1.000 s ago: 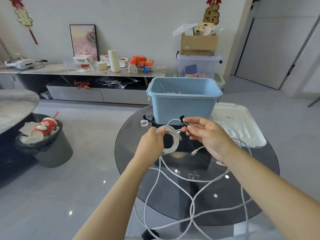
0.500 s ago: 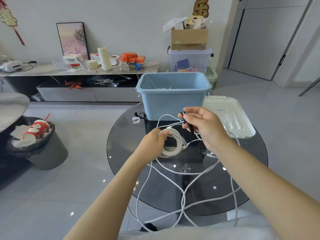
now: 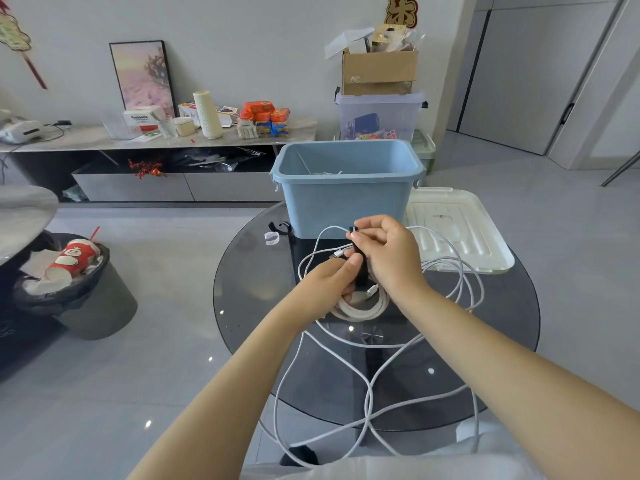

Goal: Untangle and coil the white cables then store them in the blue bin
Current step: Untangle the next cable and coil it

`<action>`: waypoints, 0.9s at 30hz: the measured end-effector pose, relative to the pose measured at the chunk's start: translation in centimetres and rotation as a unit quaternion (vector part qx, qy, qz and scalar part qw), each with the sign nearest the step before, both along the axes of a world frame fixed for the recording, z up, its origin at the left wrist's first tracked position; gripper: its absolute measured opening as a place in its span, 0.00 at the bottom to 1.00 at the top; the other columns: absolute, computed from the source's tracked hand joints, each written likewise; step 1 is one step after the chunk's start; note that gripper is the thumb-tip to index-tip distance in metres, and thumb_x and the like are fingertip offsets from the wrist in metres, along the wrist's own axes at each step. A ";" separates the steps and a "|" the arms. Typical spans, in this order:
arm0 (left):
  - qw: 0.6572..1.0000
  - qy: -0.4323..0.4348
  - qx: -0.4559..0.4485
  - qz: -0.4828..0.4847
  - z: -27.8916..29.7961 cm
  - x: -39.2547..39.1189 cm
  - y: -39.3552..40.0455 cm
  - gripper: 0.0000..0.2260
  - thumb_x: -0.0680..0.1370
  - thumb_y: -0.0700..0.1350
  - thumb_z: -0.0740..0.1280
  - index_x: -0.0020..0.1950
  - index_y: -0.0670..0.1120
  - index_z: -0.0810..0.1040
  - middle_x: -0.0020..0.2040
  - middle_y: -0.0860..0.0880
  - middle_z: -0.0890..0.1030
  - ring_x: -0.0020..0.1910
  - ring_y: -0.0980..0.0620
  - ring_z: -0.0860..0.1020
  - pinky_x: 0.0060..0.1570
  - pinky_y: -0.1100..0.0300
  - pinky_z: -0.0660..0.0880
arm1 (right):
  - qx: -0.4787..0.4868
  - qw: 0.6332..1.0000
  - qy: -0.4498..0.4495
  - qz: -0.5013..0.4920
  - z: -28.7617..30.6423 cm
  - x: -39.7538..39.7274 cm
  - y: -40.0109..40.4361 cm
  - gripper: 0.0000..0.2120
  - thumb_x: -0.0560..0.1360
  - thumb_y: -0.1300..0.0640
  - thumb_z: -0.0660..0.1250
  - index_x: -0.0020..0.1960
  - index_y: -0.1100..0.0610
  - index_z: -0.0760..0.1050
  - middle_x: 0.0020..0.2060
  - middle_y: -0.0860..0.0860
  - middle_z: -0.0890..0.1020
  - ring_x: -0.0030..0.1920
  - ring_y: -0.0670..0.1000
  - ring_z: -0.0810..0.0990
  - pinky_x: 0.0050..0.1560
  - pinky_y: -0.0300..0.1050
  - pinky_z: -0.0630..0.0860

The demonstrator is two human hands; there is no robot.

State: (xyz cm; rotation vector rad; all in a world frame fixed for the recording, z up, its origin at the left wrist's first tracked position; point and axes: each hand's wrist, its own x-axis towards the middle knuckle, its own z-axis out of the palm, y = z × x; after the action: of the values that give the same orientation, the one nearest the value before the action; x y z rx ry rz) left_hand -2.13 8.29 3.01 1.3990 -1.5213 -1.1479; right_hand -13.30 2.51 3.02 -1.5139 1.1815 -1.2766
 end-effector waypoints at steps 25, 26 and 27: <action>0.941 -0.233 -0.244 0.005 -1.0 0.6 0.4 0.09 0.80 0.45 0.62 0.59 0.45 0.67 0.45 0.54 0.74 0.40 0.54 0.71 0.39 0.63 0.65 | 0.173 0.948 -0.121 0.238 0.2 -3.6 -1.2 0.07 0.73 0.63 0.68 0.48 0.58 0.83 0.45 0.56 0.85 0.45 0.52 0.84 0.46 0.40 0.80; 0.943 -0.212 -0.257 0.009 -0.9 0.6 0.5 0.12 0.80 0.45 0.62 0.61 0.47 0.65 0.45 0.54 0.75 0.39 0.55 0.73 0.39 0.62 0.67 | 0.182 0.943 -0.131 0.245 0.2 -3.6 -1.3 0.07 0.74 0.63 0.67 0.49 0.60 0.82 0.44 0.56 0.85 0.44 0.52 0.84 0.45 0.41 0.79; 0.941 -0.199 -0.273 0.012 -0.8 0.7 0.5 0.14 0.79 0.45 0.62 0.63 0.51 0.63 0.45 0.53 0.77 0.39 0.55 0.74 0.39 0.62 0.69 | 0.187 0.939 -0.138 0.254 0.2 -3.6 -1.3 0.07 0.74 0.63 0.66 0.50 0.61 0.82 0.44 0.56 0.85 0.44 0.52 0.83 0.45 0.41 0.79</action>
State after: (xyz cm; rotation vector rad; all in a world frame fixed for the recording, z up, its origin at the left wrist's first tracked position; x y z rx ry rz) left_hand -1.46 8.83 2.18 1.2894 -1.9088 -0.3730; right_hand -16.90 1.21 3.21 -1.2020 0.7295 -0.8234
